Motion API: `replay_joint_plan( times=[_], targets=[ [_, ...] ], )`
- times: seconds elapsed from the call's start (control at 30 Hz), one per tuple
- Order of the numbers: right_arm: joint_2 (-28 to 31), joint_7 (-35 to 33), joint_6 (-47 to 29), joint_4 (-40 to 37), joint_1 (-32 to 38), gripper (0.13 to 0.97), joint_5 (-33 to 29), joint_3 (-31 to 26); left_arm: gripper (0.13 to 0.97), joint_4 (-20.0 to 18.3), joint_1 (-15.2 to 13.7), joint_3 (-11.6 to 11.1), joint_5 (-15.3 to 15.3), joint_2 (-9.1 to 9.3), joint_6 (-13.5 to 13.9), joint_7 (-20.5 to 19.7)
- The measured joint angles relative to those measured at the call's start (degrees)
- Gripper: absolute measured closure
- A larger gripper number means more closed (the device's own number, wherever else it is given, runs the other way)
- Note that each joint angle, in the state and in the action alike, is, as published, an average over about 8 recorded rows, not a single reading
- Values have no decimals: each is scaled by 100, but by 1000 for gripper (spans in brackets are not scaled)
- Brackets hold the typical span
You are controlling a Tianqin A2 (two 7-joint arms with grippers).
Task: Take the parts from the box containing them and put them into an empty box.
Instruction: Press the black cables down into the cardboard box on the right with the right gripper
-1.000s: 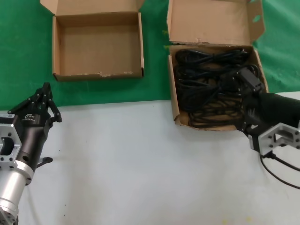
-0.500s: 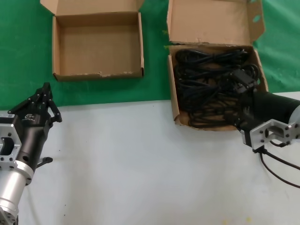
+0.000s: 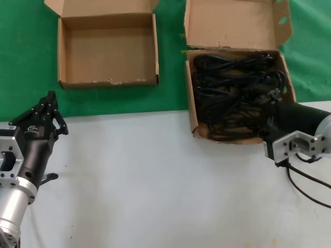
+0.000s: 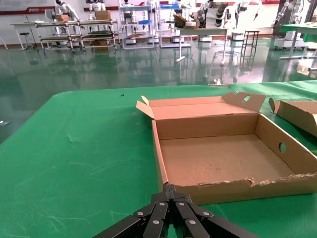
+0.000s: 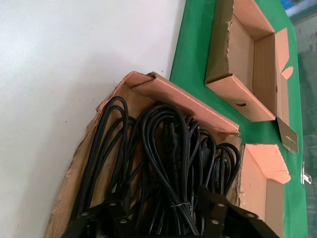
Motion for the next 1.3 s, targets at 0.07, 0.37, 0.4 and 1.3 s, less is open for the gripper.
replay_joint_plan(
  times=[0.07, 0.37, 0.4, 1.3],
  targets=[
    [-20, 7, 6, -21, 1, 534, -7, 11, 952, 0, 0, 0, 0, 0, 0, 0],
    [-81, 47, -20, -86, 54, 725, -36, 41, 952, 0, 0, 0, 0, 0, 0, 0],
    [-88, 49, -24, -94, 61, 745, -43, 42, 952, 0, 0, 0, 0, 0, 0, 0],
    [7, 769, -552, 1113, -185, 943, -688, 532, 952, 0, 0, 0, 0, 0, 0, 0]
  ],
)
